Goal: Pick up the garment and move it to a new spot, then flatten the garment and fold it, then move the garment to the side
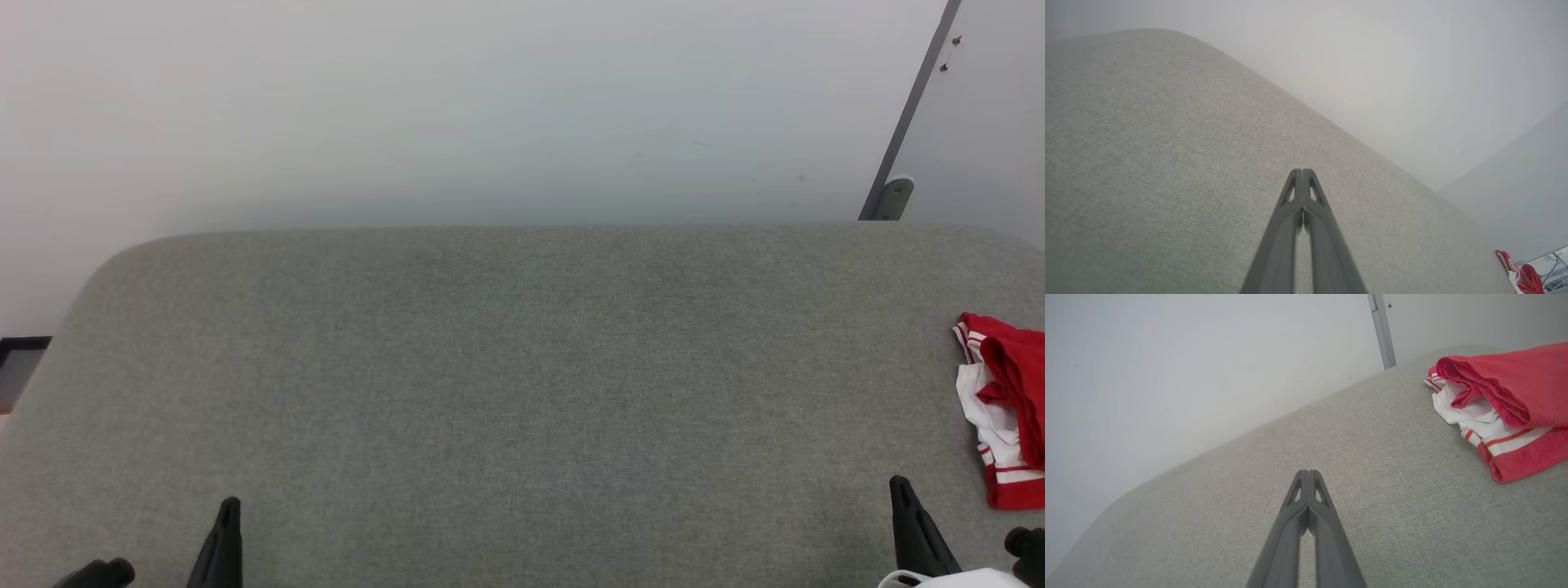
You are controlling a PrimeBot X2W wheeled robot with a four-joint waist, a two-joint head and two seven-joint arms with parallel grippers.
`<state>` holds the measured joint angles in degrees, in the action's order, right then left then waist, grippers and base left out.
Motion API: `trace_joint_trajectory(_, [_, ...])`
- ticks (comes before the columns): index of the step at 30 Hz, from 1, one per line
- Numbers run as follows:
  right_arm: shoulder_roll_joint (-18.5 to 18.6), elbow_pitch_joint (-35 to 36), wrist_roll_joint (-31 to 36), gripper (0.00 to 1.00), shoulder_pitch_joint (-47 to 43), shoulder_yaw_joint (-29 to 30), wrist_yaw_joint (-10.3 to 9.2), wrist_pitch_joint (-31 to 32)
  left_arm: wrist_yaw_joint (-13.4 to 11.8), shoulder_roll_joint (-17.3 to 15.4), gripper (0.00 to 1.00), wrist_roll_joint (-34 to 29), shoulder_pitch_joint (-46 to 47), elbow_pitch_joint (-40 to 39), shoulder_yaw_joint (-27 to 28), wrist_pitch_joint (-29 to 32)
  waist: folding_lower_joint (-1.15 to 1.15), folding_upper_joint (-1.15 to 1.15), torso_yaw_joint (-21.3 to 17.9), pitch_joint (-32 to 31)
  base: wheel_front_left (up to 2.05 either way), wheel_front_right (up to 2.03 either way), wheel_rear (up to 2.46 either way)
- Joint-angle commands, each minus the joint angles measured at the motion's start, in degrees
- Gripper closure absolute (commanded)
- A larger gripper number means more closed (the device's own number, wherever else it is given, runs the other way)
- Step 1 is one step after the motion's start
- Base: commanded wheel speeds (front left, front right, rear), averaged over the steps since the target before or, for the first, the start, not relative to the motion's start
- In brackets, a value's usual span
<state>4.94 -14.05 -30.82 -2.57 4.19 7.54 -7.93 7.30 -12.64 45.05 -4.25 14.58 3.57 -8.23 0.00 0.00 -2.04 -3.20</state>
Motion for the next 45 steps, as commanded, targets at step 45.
trace_joint_trajectory(45, [-1.1,0.5,-35.1,1.0,6.0,1.5,-0.05,8.3,0.2,5.3,1.0,26.9,6.8,-0.7,1.9,8.4,0.0,0.0,0.9,1.5,0.0,0.0,0.0])
